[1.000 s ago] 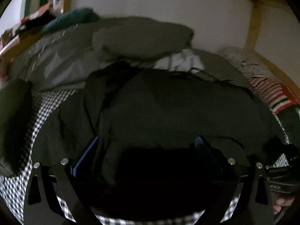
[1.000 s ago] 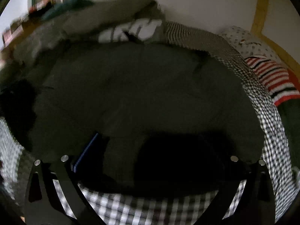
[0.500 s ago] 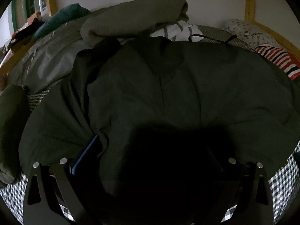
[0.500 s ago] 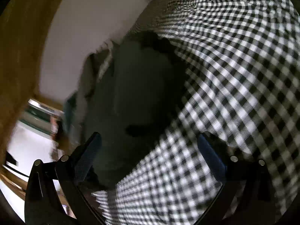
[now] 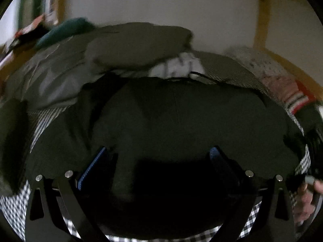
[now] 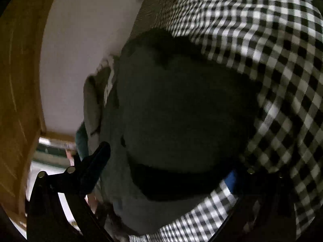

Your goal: Fold large clothes

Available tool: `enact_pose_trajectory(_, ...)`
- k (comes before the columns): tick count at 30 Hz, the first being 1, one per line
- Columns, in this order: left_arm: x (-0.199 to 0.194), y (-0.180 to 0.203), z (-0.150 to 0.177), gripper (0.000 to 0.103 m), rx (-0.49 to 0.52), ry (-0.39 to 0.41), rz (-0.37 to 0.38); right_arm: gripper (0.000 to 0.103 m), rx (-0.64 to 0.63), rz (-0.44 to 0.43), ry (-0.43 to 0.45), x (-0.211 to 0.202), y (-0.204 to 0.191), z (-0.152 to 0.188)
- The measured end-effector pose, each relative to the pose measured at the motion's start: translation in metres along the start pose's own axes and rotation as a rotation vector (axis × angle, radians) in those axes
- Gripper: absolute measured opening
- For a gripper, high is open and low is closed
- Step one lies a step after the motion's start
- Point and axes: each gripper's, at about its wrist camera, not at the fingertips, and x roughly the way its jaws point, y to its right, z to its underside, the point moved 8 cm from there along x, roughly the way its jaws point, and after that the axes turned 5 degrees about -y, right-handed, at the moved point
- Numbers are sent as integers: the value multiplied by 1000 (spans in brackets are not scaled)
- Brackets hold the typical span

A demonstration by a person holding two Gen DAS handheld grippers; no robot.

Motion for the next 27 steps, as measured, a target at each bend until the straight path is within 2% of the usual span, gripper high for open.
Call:
enact_pose_trajectory(2, 33, 9, 14, 99, 60, -128, -29, 77, -5, 24, 12, 2, 3, -3)
enact_pose_trajectory(3, 45, 10, 19, 99, 73, -134, -29, 68, -6, 47, 10, 4, 5, -5)
enact_pose_trajectory(4, 49, 9, 20, 99, 75, -123, -27, 62, 1, 31, 8, 7, 7, -7)
enact_pose_trajectory(9, 51, 10, 22, 99, 67, -140, -37, 42, -8, -21, -5, -2, -1, -6)
enact_pose_trajectory(11, 44, 9, 20, 99, 67, -152, -47, 39, -59, -12, 16, -10, -15, -3)
enact_pose_trajectory(12, 36, 7, 17, 99, 66, -134, -58, 39, -64, -25, 23, -10, -21, -4)
enact_pose_trajectory(15, 13, -18, 3, 99, 29, 10, -215, 48, -36, -17, 10, -2, -16, -7)
enact_pose_trajectory(16, 22, -25, 6, 98, 12, -22, -225, 49, -16, -23, -1, 0, -7, -10)
enact_pose_trajectory(17, 38, -26, 14, 99, 5, -93, -186, 49, -10, -27, -4, 0, -3, -9)
enact_pose_trajectory(18, 53, -28, 21, 99, -6, -132, -139, 48, -22, -32, -1, 1, -2, -8)
enact_pose_trajectory(20, 58, -27, 20, 99, 38, -115, -139, 41, -62, -31, 14, -2, -11, -7)
enact_pose_trajectory(21, 61, -27, 20, 99, 39, -133, -144, 39, -92, -31, 24, -5, -19, -6)
enact_pose_trajectory(24, 65, -27, 19, 99, 35, -159, -151, 36, -252, 1, 70, -11, -55, 0)
enact_pose_trajectory(27, 67, -27, 21, 99, 40, -150, -164, 35, -384, 24, 106, -14, -86, 9)
